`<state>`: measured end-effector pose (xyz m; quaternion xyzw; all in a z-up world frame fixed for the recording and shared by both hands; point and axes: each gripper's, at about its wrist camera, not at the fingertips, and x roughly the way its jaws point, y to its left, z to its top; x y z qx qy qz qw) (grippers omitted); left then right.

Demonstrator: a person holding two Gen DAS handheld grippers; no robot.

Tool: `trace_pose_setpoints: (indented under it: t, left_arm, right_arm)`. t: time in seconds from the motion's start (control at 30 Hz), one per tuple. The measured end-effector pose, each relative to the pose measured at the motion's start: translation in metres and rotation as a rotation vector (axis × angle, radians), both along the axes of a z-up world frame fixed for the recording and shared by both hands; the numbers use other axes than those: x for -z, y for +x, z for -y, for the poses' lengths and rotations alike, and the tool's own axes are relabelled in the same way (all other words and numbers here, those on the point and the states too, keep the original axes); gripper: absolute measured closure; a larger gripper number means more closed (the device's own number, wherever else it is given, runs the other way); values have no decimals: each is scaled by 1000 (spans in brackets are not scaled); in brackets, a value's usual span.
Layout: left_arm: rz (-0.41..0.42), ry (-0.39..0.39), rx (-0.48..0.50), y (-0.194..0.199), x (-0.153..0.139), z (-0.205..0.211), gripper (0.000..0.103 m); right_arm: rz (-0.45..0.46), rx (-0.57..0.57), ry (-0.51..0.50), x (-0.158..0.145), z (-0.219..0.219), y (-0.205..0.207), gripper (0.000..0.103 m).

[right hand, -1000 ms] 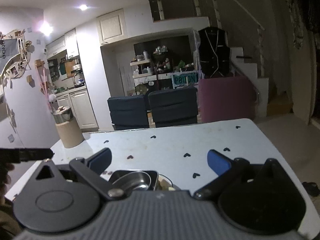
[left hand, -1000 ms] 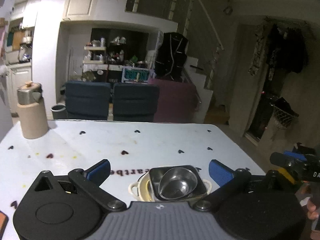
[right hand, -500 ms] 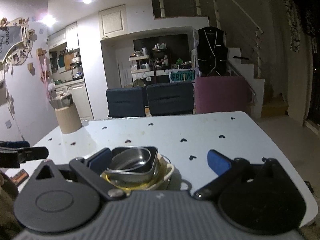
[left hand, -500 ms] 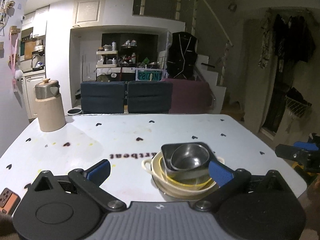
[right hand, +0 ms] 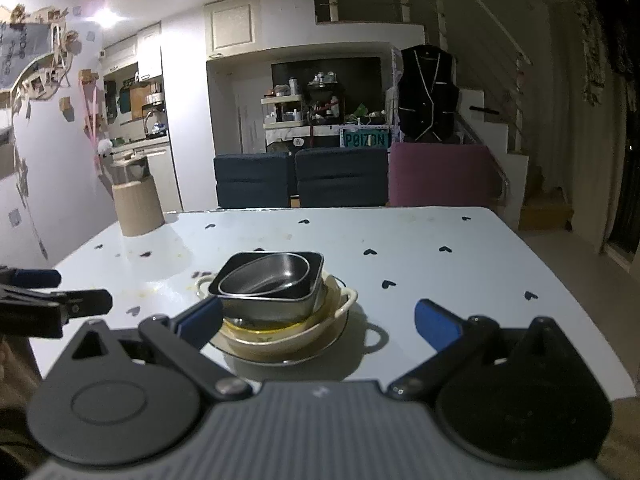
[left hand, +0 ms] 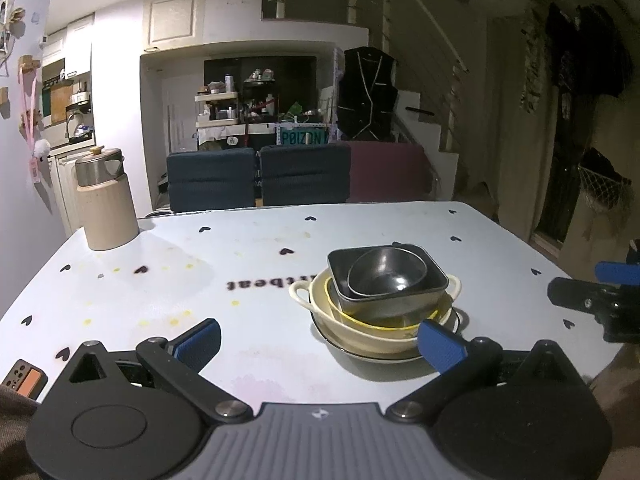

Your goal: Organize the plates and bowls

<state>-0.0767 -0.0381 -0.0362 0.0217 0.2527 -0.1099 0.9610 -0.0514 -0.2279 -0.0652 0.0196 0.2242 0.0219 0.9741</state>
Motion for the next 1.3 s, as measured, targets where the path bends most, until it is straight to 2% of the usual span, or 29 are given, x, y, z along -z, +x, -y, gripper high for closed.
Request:
trace_pose_setpoints:
  t: [0.43,1.3]
  left_arm:
    - [-10,3,-22,1,10,-2,0]
    - [-21,-10,-24,2,12,-3,0]
  right_arm:
    - [-28,26,-23,13,5,0,0]
    - [-46,23,-40,18,8,5,0]
